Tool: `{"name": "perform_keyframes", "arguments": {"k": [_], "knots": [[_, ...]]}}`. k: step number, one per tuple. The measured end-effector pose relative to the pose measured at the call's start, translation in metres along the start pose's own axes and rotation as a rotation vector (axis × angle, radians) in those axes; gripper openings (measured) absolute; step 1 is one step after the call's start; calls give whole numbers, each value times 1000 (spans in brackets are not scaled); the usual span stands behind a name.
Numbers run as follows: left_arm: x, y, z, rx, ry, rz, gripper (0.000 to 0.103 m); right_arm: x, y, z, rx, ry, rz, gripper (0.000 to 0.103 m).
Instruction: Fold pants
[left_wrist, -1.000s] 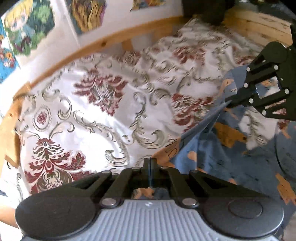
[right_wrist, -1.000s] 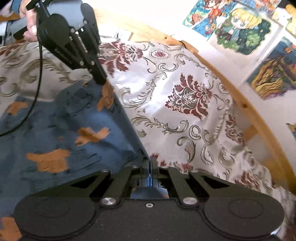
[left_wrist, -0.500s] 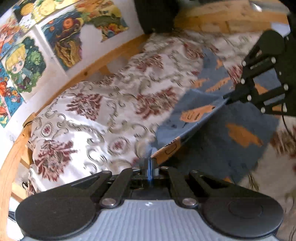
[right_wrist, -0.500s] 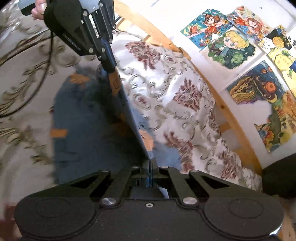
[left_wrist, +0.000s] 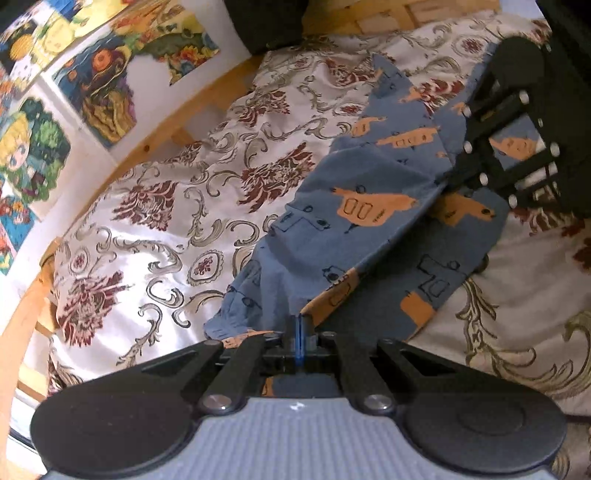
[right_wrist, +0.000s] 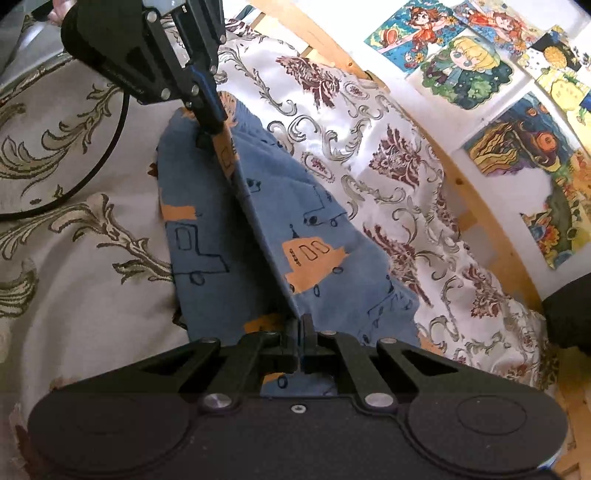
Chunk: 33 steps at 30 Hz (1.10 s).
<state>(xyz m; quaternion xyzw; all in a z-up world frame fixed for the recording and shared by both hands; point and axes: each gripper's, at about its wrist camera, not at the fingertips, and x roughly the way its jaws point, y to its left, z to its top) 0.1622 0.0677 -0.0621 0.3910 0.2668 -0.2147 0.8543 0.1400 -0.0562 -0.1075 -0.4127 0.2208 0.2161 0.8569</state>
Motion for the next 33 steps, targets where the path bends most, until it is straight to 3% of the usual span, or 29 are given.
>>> {"name": "perform_keyframes", "arguments": {"k": [7, 11, 13, 14, 15, 18, 25, 26, 27, 28, 30, 33], "knots": [[0, -4, -11, 114, -4, -5, 0, -17, 15, 6, -27, 10, -2, 0], [3, -5, -16, 121, 1, -23, 1, -16, 25, 4, -43, 16, -18, 0], [3, -6, -16, 103, -5, -21, 1, -12, 22, 3, -28, 23, -45, 13], [3, -6, -15, 99, -9, -15, 1, -10, 19, 2, -20, 24, -50, 30], [3, -6, -15, 97, -10, -12, 1, -9, 18, 1, -14, 27, -42, 40], [5, -9, -15, 107, -8, -10, 12, 1, 17, -3, -28, 42, -38, 39], [9, -17, -12, 135, -23, 25, 13, 19, 13, -6, -28, 31, -58, 35], [10, -18, -12, 140, -22, 30, 13, 21, 13, -6, -30, 27, -55, 27], [11, -18, -11, 141, -21, 30, 13, 22, 13, -7, -30, 26, -50, 9], [12, -17, -11, 136, -18, 25, 12, 22, 14, -7, -31, 28, -42, 1], [12, -15, -9, 125, -11, 24, 4, 20, 15, -8, -34, 23, -37, 0], [9, -14, -10, 140, -21, 29, 1, 14, 14, -8, -29, 10, -34, 0]]}}
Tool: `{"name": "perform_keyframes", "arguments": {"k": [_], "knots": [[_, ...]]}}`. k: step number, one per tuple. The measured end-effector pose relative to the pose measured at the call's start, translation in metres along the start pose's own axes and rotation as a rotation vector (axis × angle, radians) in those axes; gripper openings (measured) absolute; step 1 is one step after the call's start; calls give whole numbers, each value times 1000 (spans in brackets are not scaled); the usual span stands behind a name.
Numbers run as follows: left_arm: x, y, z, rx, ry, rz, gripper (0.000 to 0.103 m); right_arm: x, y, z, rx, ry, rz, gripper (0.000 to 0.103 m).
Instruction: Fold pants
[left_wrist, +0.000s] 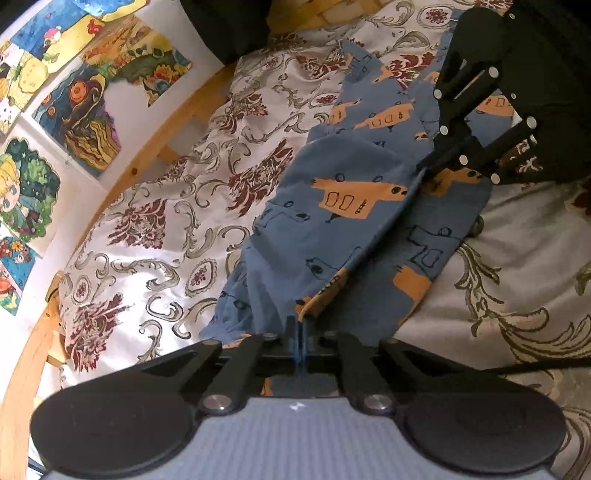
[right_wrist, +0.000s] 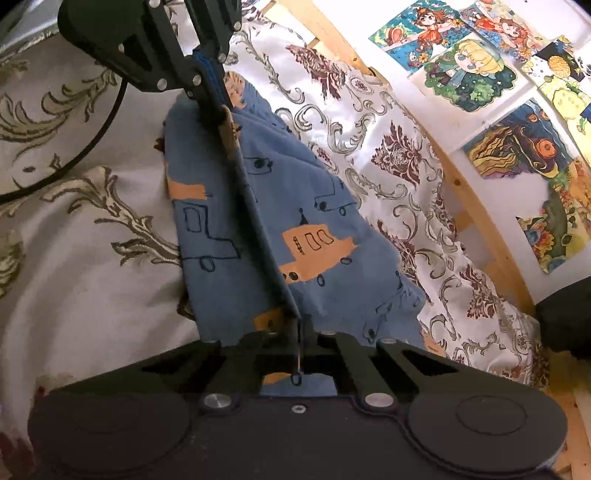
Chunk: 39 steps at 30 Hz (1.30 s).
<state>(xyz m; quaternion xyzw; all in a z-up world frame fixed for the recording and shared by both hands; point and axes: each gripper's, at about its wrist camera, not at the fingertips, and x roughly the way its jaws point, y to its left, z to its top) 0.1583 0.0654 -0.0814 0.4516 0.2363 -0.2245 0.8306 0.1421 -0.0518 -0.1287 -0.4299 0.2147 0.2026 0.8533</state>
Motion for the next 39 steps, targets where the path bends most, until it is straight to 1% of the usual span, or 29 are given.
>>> {"name": "perform_keyframes", "arguments": {"k": [5, 10, 13, 17, 22, 30, 35, 37, 38, 39], "knots": [[-7, -4, -5, 46, -20, 5, 1, -11, -2, 3, -7, -14, -1, 0], [-12, -4, -10, 65, -36, 9, 1, -25, 2, 9, -31, -9, 25, 0], [-11, -5, -15, 87, -32, 10, 1, -37, 7, 16, -49, -5, 45, 0], [-9, -6, -19, 91, -19, -1, 1, -45, 16, 23, -60, 16, 63, 0], [-5, -7, -21, 98, 6, -24, 1, -40, 24, 20, -58, 55, 84, 0], [-3, -11, -25, 130, 27, -51, 1, -39, 25, 20, -39, 65, 104, 0], [2, -11, -24, 121, 51, -73, 2, -32, 29, 17, -37, 77, 115, 0], [1, -7, -22, 100, 56, -99, 5, -32, 26, 17, -36, 74, 119, 3], [-1, -2, -21, 68, 56, -126, 10, -35, 21, 18, -20, 70, 130, 11], [-4, 5, -19, 26, 57, -164, 25, -37, 16, 18, 1, 67, 135, 23]]}}
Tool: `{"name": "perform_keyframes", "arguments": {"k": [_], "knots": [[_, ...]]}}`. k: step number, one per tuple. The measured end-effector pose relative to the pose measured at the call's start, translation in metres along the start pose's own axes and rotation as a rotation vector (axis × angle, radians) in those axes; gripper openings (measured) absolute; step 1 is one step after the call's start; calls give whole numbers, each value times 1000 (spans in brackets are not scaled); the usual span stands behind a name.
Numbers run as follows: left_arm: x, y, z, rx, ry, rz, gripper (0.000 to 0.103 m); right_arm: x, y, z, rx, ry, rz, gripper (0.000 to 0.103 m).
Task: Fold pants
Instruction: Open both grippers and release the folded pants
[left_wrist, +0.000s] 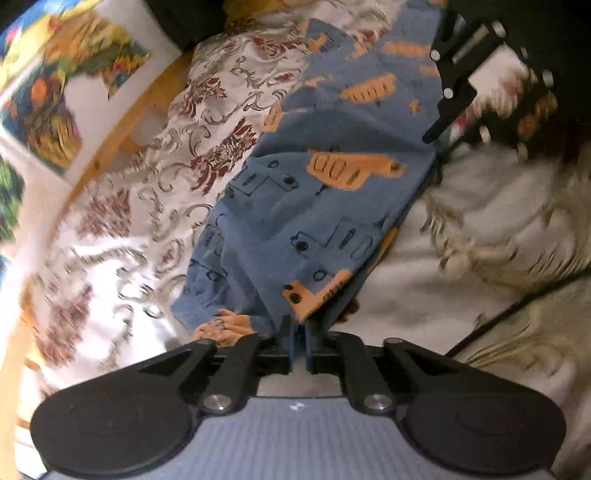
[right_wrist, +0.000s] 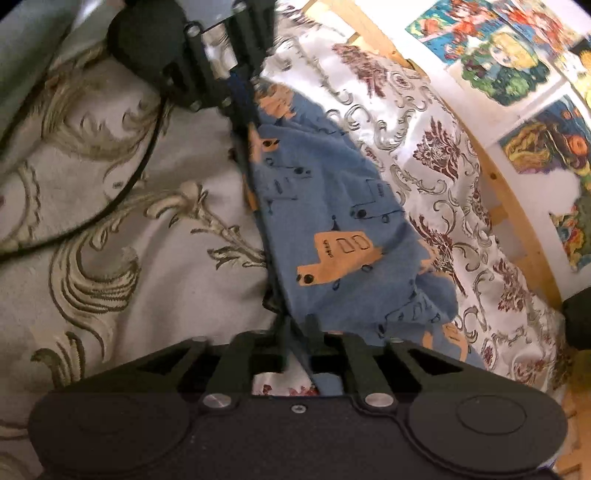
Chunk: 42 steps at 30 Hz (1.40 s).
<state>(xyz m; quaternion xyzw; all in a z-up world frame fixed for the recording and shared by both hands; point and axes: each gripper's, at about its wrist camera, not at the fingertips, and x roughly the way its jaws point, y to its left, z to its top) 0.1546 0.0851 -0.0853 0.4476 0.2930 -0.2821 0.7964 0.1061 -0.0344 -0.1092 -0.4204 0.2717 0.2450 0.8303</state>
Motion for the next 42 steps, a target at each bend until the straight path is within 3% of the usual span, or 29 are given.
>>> {"name": "perform_keyframes", "arguments": {"k": [1, 2, 3, 9, 13, 16, 19, 23, 26, 31, 37, 42], "knots": [[-5, 8, 2, -56, -1, -53, 35, -5, -7, -1, 30, -4, 9, 30], [-9, 13, 3, -105, -8, -88, 52, -10, -16, -2, 70, -9, 23, 44], [-14, 17, 6, -148, -22, -109, 59, -16, -26, -4, 113, -10, 32, 57], [-32, 6, 50, -224, -93, -80, 72, -59, -98, -48, 316, 26, -7, 96], [-21, -17, 101, -314, -127, -106, 76, -75, -125, -91, 301, 80, -138, 99], [-6, -42, 135, -333, -137, -81, 76, -73, -140, -114, 307, 120, -206, 100], [14, -65, 162, -305, -110, -53, 75, -69, -165, -127, 427, 113, -163, 100], [40, -80, 179, -274, -43, -75, 57, -58, -198, -145, 629, 83, -94, 100], [50, -79, 182, -282, -18, -107, 52, -51, -211, -155, 736, 71, -50, 100], [56, -68, 188, -292, -20, -110, 51, -43, -216, -159, 792, 62, -12, 99], [71, -64, 200, -335, 8, -131, 40, -41, -216, -158, 800, 55, -7, 99], [79, -80, 210, -282, 16, -30, 36, -38, -215, -159, 816, 57, 3, 99]]}}
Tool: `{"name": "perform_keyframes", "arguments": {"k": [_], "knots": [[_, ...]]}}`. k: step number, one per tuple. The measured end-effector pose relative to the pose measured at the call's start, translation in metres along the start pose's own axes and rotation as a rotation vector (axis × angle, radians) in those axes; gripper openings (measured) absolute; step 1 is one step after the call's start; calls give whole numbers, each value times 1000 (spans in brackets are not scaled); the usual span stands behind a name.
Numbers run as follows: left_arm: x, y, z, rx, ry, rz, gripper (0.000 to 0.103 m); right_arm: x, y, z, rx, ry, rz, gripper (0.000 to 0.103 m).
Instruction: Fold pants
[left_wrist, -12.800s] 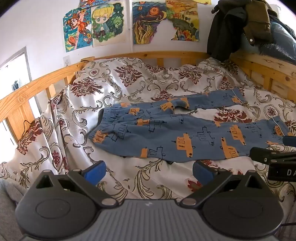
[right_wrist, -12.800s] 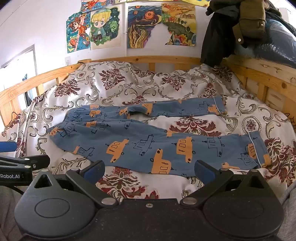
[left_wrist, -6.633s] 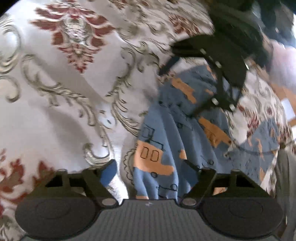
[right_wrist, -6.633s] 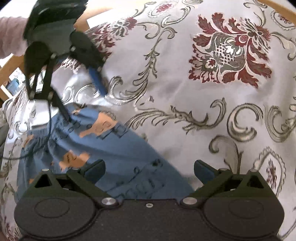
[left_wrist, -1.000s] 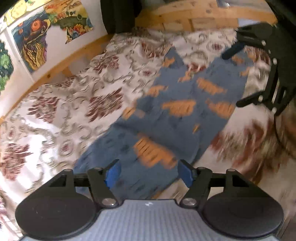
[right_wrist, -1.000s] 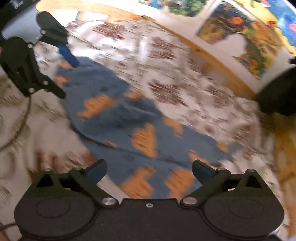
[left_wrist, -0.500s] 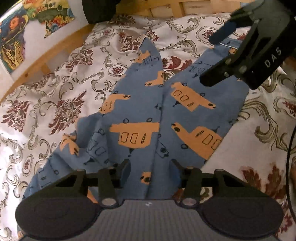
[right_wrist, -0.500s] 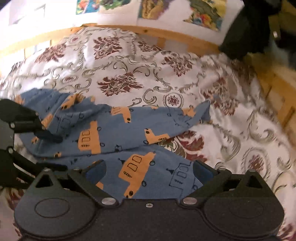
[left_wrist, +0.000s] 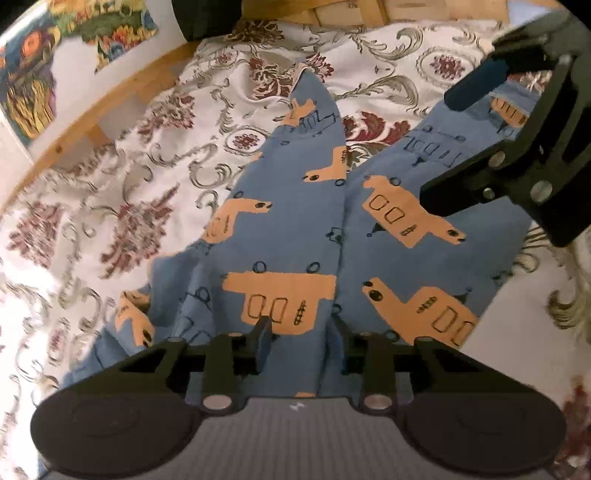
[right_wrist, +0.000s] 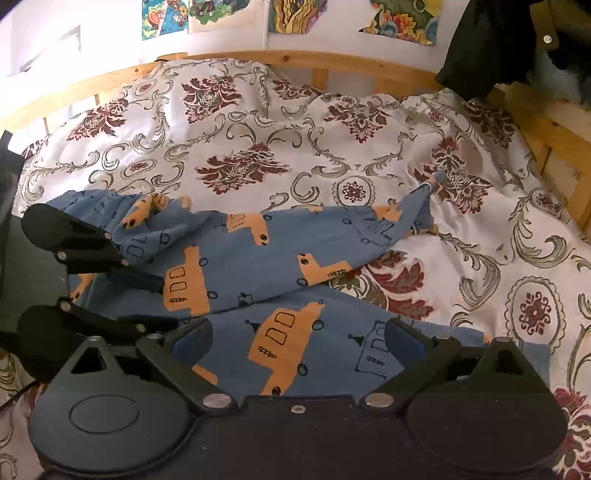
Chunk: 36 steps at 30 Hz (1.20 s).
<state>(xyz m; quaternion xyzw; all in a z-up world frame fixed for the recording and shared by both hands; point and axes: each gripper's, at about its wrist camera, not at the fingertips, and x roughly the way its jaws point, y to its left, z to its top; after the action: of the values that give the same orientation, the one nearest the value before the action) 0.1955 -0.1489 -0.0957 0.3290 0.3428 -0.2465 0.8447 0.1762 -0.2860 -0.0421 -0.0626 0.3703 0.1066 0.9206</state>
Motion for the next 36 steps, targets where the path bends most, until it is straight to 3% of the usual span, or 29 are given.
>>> {"name": "perform_keyframes", "arguments": {"k": [8, 14, 16, 17, 24, 30, 36], "knots": [[2, -44, -6, 236, -84, 143, 32, 6, -3, -1, 48, 14, 4, 100], [17, -49, 3, 260, -106, 175, 31, 10, -6, -2, 77, 27, -7, 100], [21, -48, 6, 256, -108, 176, 22, 11, -7, -2, 87, 25, -9, 100], [23, -47, 7, 246, -99, 173, 3, 12, -8, -2, 91, 25, -10, 99], [16, -27, 7, 128, -109, 98, 2, 20, -33, 7, 194, 4, 47, 92], [13, -9, 7, 38, -104, 23, 2, 64, -86, 46, 244, -13, 34, 79], [12, -5, 6, 19, -110, 6, 2, 102, -145, 85, 444, -23, 32, 73]]}}
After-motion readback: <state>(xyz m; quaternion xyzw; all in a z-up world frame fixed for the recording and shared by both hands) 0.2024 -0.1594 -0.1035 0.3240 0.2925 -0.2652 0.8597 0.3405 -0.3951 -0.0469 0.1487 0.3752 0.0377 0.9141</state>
